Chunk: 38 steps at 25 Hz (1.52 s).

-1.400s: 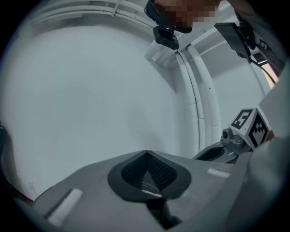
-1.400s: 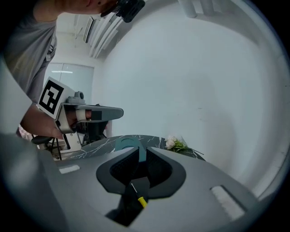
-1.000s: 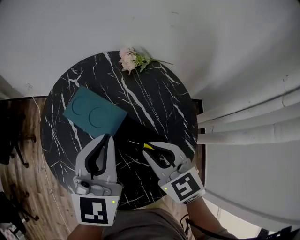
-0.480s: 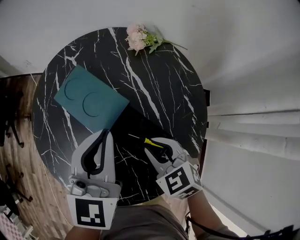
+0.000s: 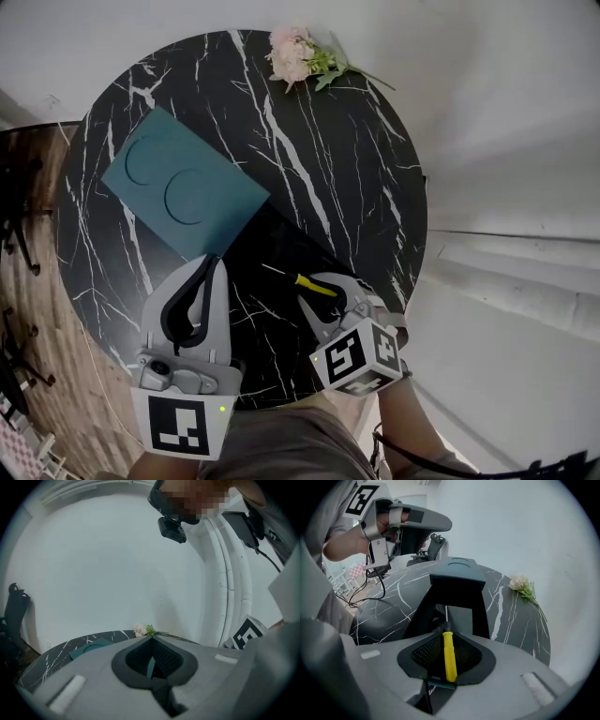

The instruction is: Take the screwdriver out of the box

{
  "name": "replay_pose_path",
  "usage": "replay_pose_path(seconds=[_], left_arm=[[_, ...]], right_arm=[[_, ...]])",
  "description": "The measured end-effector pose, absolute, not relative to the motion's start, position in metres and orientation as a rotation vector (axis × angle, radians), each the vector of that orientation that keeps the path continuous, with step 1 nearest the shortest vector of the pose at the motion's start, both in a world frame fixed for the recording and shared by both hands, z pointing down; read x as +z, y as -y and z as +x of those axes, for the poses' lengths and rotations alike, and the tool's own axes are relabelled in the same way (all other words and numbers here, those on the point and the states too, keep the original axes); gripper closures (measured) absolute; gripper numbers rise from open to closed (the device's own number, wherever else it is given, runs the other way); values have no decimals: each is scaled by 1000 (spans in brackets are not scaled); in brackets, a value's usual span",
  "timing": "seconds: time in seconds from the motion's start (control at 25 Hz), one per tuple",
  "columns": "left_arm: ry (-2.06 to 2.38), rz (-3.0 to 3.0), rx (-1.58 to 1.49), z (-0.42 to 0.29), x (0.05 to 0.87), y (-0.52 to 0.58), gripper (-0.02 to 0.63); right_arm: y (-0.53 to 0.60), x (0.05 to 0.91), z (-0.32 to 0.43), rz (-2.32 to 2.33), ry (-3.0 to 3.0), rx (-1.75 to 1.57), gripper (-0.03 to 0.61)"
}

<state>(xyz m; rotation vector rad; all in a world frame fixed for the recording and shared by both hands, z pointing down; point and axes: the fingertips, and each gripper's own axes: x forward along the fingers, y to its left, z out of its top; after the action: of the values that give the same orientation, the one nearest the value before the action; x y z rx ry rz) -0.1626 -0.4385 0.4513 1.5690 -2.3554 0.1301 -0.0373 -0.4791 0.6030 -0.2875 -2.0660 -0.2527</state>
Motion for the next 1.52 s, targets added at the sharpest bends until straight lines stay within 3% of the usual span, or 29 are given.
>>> replay_pose_path(seconds=[0.44, 0.64, 0.92, 1.24, 1.52], left_arm=[[2370, 1532, 104, -176, 451, 431, 612], [2370, 1523, 93, -180, 451, 426, 613], [2397, 1516, 86, -180, 439, 419, 613], [2496, 1535, 127, -158, 398, 407, 613], [2673, 1523, 163, -131, 330, 380, 613]], right_arm=[[480, 624, -30, -267, 1853, -279, 442], [482, 631, -27, -266, 1771, -351, 482], [485, 615, -34, -214, 1871, -346, 488], [491, 541, -47, -95, 2171, -266, 488], [477, 420, -51, -80, 2569, -93, 488]])
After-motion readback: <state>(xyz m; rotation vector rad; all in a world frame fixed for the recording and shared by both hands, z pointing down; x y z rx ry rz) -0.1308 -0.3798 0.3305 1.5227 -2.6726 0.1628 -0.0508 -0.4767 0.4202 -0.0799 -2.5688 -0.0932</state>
